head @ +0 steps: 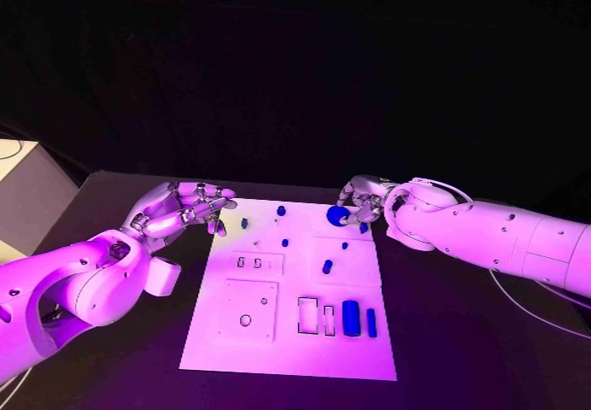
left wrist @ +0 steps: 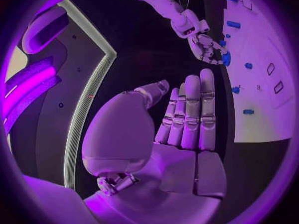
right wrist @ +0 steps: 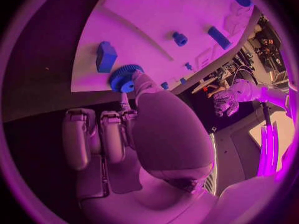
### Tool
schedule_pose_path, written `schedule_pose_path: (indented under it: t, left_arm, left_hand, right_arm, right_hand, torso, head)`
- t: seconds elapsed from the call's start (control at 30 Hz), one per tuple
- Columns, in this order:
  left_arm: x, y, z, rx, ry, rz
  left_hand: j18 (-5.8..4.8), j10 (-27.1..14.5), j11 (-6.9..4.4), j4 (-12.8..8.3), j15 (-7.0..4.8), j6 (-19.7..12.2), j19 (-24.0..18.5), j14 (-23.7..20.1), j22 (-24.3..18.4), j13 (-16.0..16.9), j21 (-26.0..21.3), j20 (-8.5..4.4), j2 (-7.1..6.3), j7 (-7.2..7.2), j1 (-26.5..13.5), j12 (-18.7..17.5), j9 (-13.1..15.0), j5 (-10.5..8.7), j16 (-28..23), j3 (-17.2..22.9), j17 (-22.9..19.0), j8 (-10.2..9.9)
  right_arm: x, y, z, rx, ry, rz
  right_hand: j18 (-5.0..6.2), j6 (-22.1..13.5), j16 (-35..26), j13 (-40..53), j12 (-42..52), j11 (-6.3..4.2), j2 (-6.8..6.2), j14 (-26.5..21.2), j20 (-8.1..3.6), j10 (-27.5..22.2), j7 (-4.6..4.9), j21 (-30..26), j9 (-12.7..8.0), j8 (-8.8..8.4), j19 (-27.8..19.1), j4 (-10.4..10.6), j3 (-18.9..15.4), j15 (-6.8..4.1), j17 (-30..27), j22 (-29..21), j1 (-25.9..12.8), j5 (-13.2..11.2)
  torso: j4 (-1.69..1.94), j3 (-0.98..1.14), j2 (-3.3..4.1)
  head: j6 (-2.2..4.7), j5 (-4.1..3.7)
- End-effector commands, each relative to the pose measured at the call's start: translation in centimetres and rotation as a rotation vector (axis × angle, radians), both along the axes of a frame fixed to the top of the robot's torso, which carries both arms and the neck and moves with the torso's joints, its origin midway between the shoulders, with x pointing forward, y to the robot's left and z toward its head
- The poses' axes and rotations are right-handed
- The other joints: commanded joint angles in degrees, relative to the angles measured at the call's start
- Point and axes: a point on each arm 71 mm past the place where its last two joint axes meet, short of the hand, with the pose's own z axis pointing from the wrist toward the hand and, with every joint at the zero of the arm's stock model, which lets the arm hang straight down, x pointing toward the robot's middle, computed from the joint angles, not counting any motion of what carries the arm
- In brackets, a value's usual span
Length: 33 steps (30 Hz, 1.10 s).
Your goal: Assemble the parts on the task board
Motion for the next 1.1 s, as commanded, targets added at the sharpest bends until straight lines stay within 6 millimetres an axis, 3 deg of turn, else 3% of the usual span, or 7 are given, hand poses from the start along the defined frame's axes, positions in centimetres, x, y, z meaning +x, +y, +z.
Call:
schedule_pose_path:
  t: [0.03, 0.2, 0.33, 0.6, 0.7, 0.97, 1.1]
  left_arm:
    - [-0.1, -0.3, 0.2, -0.004, -0.005, -0.024]
    - [-0.1, -0.3, 0.2, 0.003, -0.008, -0.028]
    - [-0.1, -0.3, 0.1, 0.007, -0.008, -0.03]
    - [-0.1, -0.3, 0.1, 0.011, -0.007, -0.032]
    - [-0.1, -0.3, 0.1, 0.012, -0.007, -0.031]
    - [-0.1, -0.2, 0.1, 0.013, -0.006, -0.031]
    - [0.0, -0.1, 0.1, 0.014, -0.006, -0.03]
  left_hand:
    - [0.25, -0.4, -0.12, 0.0, 0.01, -0.4, -0.4, -0.4, 0.1, 0.1, 0.3, 0.0, -0.02, 0.04, 0.2, -0.3, 0.1, -0.32, 0.4, 0.3, 0.1, -0.4]
    - [0.29, -0.4, -0.15, -0.8, -0.05, -0.4, -0.7, -0.6, 0.4, 0.1, 0.9, -0.03, -0.34, 0.03, 1.0, -0.2, 0.2, -0.35, 0.6, 0.4, 0.0, -0.4]
    - [0.3, -0.4, -0.15, -1.1, -0.06, -0.4, -0.8, -0.7, 0.6, 0.1, 1.1, -0.06, -0.46, 0.03, 1.3, -0.2, 0.3, -0.39, 0.7, 0.5, 0.0, -0.4]
    - [0.31, -0.4, -0.12, -1.6, -0.09, -0.5, -1.1, -0.8, 1.0, 0.1, 1.7, -0.11, -0.47, 0.11, 1.8, -0.2, 0.4, -0.36, 0.8, 0.7, 0.0, -0.4]
    - [0.31, -0.4, -0.12, -1.6, -0.09, -0.5, -1.1, -0.8, 1.0, 0.1, 1.7, -0.11, -0.47, 0.11, 1.8, -0.2, 0.4, -0.36, 0.8, 0.7, 0.0, -0.4]
    - [0.3, -0.4, -0.09, -1.8, -0.08, -0.5, -1.2, -0.9, 1.2, 0.1, 1.9, -0.12, -0.41, 0.14, 2.0, -0.2, 0.4, -0.35, 0.9, 0.7, -0.1, -0.4]
    - [0.29, -0.4, -0.08, -1.8, -0.07, -0.5, -1.2, -0.9, 1.2, 0.1, 2.0, -0.11, -0.36, 0.15, 1.9, -0.2, 0.4, -0.35, 0.9, 0.7, -0.1, -0.4]
  right_arm:
    - [0.0, 0.1, -0.4, -0.009, 0.028, 0.007]
    - [0.2, 0.1, -0.7, 0.005, 0.045, -0.001]
    - [0.3, 0.1, -0.8, 0.02, 0.064, -0.004]
    - [0.2, 0.2, -0.8, 0.029, 0.055, 0.002]
    - [0.2, 0.3, -0.7, 0.028, 0.03, 0.01]
    - [-0.5, 1.5, 0.4, 0.033, -0.132, 0.06]
    - [-1.2, 2.6, 1.1, 0.033, -0.233, 0.085]
  right_hand:
    - [-1.02, 0.5, 0.3, 8.1, 0.1, -0.03, 0.44, 4.2, 0.38, 0.3, 0.01, 0.4, 0.0, 0.31, 3.3, 0.1, 0.5, 0.39, 6.3, 8.1, -0.4, 0.2]
    - [-1.08, 0.6, 0.4, 8.2, 0.1, -0.02, 0.83, 4.2, 0.42, 0.3, 0.02, 0.6, 0.0, 0.46, 3.4, 0.2, 0.9, 0.41, 6.5, 8.4, -1.1, 0.7]
    - [-1.16, 0.8, 0.6, 8.4, 0.3, -0.02, 1.52, 4.3, 0.52, 0.4, -0.02, 1.0, -0.2, 0.73, 3.5, 0.2, 2.0, 0.45, 7.2, 8.9, -4.1, 3.3]
    - [-1.23, 2.4, 0.8, 8.8, 0.5, -0.37, 1.96, 4.4, 0.38, 0.8, -0.4, 1.3, -0.3, 1.25, 3.5, -0.1, 4.1, 0.23, 7.7, 9.4, -4.5, 4.4]
    - [-1.31, 4.3, 0.8, 9.3, 0.7, -0.94, 2.22, 4.4, -0.03, 1.2, -1.01, 1.6, -0.4, 1.96, 3.6, -0.8, 8.0, -0.27, 7.9, 9.8, -2.9, 2.1]
    - [-1.41, 7.5, 0.9, 10.1, 1.2, -2.01, 1.37, 4.5, -0.84, 2.1, -2.22, 1.9, -0.1, 3.8, 3.8, -2.3, 14.3, -1.17, 8.3, 10.3, -3.0, 1.8]
    - [-1.55, 8.2, 1.0, 10.4, 1.3, -2.4, 0.16, 4.6, -1.19, 2.4, -2.62, 2.3, 0.1, 4.72, 4.0, -3.4, 17.3, -1.53, 8.5, 10.9, -4.2, 1.7]
  torso:
    - [0.01, 0.05, 0.04]
    - [0.0, 0.0, -0.01]
    - [-0.05, 0.01, 0.02]
    - [-0.09, 0.0, 0.0]
    - [-0.07, 0.0, -0.01]
    - [-0.06, -0.01, -0.01]
    - [-0.07, 0.0, 0.02]
  head:
    - [-0.14, 0.08]
    - [-0.31, 0.08]
    - [-0.36, 0.16]
    - [-0.26, 0.1]
    - [-0.28, 0.1]
    - [-0.23, 0.24]
    - [-0.21, 0.37]
